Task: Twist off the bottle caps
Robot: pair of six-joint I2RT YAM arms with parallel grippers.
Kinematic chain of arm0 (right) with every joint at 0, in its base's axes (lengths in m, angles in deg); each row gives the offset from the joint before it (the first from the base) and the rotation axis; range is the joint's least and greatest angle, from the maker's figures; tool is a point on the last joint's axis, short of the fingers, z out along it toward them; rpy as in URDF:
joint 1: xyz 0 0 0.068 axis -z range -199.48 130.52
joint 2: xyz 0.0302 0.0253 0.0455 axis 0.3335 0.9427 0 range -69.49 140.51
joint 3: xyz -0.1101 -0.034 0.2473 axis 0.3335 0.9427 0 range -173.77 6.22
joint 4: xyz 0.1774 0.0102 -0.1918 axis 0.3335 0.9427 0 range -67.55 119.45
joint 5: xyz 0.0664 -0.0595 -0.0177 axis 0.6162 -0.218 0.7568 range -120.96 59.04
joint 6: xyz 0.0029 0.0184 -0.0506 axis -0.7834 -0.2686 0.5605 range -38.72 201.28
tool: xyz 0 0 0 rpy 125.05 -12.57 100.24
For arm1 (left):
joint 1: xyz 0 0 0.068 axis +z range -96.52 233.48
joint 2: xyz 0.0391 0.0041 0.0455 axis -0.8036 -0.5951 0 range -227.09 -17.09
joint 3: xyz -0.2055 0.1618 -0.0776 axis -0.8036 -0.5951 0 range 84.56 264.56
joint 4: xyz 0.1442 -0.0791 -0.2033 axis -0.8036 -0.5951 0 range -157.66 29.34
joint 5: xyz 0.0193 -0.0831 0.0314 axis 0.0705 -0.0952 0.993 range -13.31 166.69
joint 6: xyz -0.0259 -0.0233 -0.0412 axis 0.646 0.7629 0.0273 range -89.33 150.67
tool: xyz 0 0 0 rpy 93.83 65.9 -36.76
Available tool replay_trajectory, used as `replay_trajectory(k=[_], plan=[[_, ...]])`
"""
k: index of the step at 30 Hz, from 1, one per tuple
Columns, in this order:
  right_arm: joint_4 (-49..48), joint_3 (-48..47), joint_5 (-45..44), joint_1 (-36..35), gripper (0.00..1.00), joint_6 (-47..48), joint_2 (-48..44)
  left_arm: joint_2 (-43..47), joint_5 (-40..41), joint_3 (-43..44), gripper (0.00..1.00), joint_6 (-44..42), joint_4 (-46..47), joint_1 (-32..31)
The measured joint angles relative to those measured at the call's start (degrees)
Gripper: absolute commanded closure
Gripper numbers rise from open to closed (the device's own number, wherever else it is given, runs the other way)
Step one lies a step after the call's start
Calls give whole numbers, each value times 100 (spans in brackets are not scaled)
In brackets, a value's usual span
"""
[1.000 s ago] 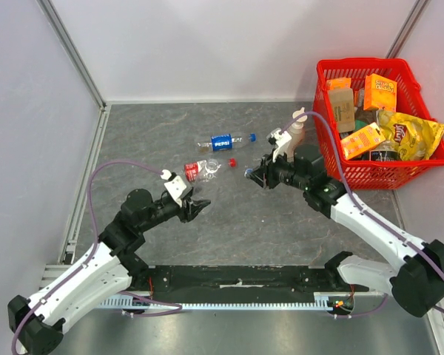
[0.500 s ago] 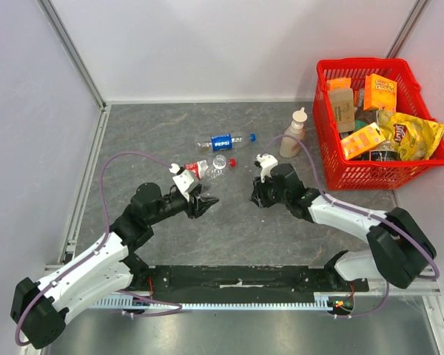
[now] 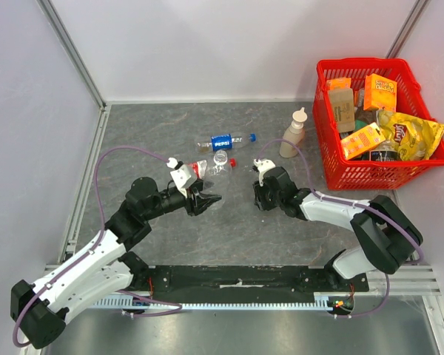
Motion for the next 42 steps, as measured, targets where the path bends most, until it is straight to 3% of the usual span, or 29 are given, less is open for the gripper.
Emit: replay_trajectory(k=[8, 11, 21, 31, 42], plan=[[37, -31, -20, 0, 19, -68, -94, 0, -85, 31, 98, 0, -249, 0], [76, -107, 9, 0, 10, -76, -227, 0, -101, 52, 98, -2, -350, 0], [358, -693, 553, 0, 2, 103, -868, 17, -101, 153, 95, -164, -782, 0], [660, -1436, 2236, 0, 2, 824, -2048, 186, -94, 170, 94, -245, -1008, 0], [590, -2378, 4446, 11, 2, 750, -2151, 225, -125, 179, 94, -245, -1023, 0]])
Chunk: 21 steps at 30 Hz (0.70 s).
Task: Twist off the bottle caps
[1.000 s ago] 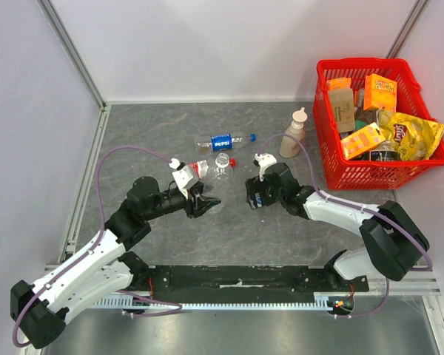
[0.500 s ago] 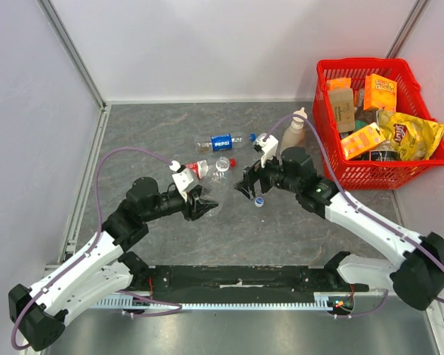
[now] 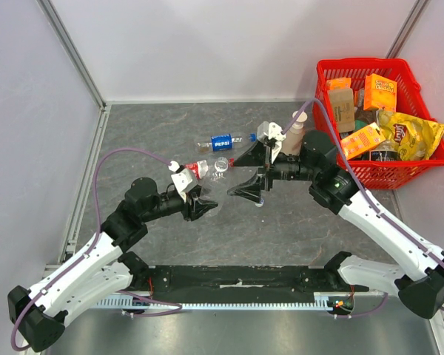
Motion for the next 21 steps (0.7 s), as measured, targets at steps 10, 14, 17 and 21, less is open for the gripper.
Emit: replay_trajectory(k=[10, 14, 17, 21], plan=[[-802, -306, 1051, -11, 2, -682, 302, 0, -131, 0, 94, -2, -2, 0], [-1185, -306, 1069, -11, 9, -1040, 446, 0, -177, 0, 94, -4, -2, 0], [-1508, -306, 1067, -11, 28, -1300, 516, 0, -199, 0, 94, -4, -2, 0], [-1847, -306, 1064, -9, 29, -1589, 603, 13, -282, 0, 94, -11, -4, 0]])
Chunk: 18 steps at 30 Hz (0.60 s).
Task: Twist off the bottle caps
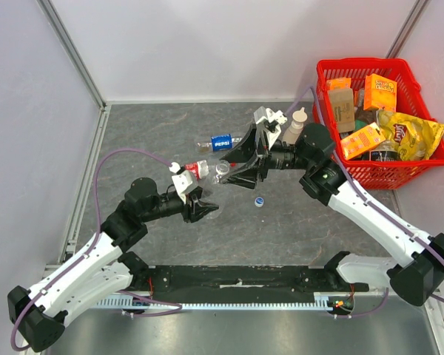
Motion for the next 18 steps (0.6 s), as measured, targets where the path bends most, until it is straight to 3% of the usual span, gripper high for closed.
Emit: replay_trajectory(k=[4, 11, 18], plan=[[-140, 15, 7, -2, 30, -96, 68, 0, 0, 0, 94, -11, 0, 0], [-225, 94, 2, -2, 48, -138, 146, -2, -20, 0, 94, -33, 2, 0], [-385, 173, -35, 20, 94, -153, 203, 4, -131, 0, 94, -33, -2, 0]])
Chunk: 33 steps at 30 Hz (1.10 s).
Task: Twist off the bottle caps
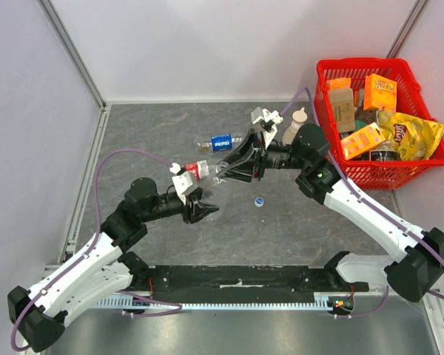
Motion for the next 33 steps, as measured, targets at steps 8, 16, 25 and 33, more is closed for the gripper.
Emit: replay_trajectory(k=[8, 16, 25, 33], plan=[[46, 0, -4, -4, 100, 101, 7, 4, 4, 0, 89, -2, -44, 0], [291, -2, -118, -11, 100, 262, -59, -2, 2, -2, 64, -2, -103, 0], [857, -17, -426, -39, 100, 697, -151, -13, 105, -2, 23, 9, -184, -7], [2094, -17, -1394, -37, 100, 1425, -144, 48, 192, 0, 22, 11, -160, -7]])
